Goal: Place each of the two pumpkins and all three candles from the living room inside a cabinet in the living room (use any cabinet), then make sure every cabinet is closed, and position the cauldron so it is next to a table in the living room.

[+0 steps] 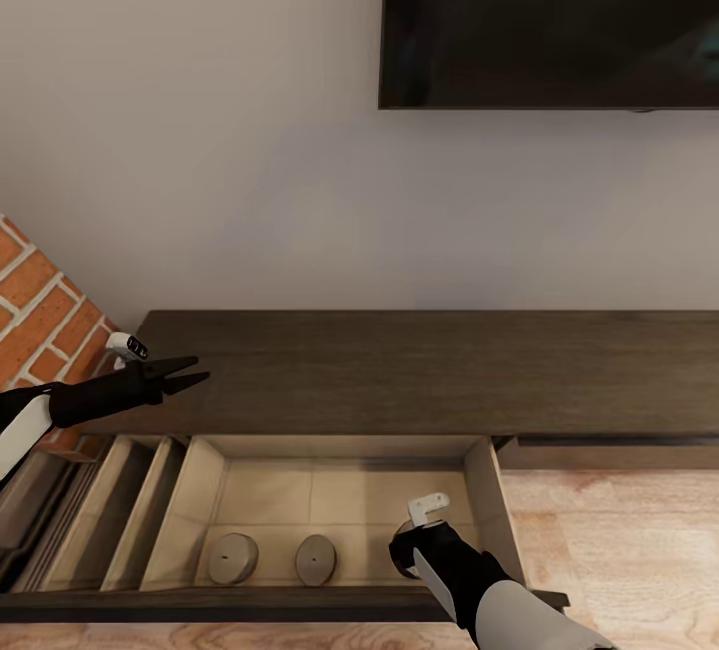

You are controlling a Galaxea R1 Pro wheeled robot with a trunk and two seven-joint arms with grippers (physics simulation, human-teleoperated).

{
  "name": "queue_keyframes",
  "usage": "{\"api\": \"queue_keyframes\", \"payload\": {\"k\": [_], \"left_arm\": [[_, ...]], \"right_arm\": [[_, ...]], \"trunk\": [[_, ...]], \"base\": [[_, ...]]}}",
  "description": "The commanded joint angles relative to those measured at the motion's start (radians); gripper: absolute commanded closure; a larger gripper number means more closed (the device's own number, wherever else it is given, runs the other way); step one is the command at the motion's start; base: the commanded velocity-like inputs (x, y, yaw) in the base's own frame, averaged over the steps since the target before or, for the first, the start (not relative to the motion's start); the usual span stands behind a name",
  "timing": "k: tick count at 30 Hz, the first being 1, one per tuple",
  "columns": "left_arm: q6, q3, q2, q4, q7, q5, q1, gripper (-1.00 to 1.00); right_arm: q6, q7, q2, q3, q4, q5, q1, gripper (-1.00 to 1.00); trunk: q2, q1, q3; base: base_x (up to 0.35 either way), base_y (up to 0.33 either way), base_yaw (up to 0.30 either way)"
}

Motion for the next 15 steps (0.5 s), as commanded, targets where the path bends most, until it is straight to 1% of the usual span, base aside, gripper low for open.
{"api": "queue_keyframes", "payload": {"k": [1, 3, 7, 15], "left_arm": [[0.000, 0.000, 0.000, 0.000, 0.000, 0.000, 0.000, -1.00], [0.000, 0.000, 0.000, 0.000, 0.000, 0.000, 0.000, -1.00], [0.000, 0.000, 0.000, 0.001, 0.000, 0.000, 0.000, -1.00], [0.000, 0.000, 0.000, 0.001, 0.000, 0.000, 0.000, -1.00]], "right_arm": [[0.000, -0.001, 0.000, 0.000, 0.000, 0.000, 0.000, 1.00], [0.001, -0.003, 0.000, 0.001, 0.000, -0.001, 0.000, 1.00], [-0.001, -0.040, 0.000, 0.000, 0.000, 0.000, 0.001, 1.00], [0.000, -0.049, 0.000, 0.001, 0.000, 0.000, 0.001, 1.00]], "trunk": [[-0.007, 0.004, -0.003], [-0.021, 0.012, -0.009], [-0.049, 0.027, -0.022], [-0.105, 0.058, -0.047]], "base": [[0.000, 0.000, 0.000], [0.000, 0.000, 0.000], [0.000, 0.000, 0.000], [0.000, 0.000, 0.000]]}}
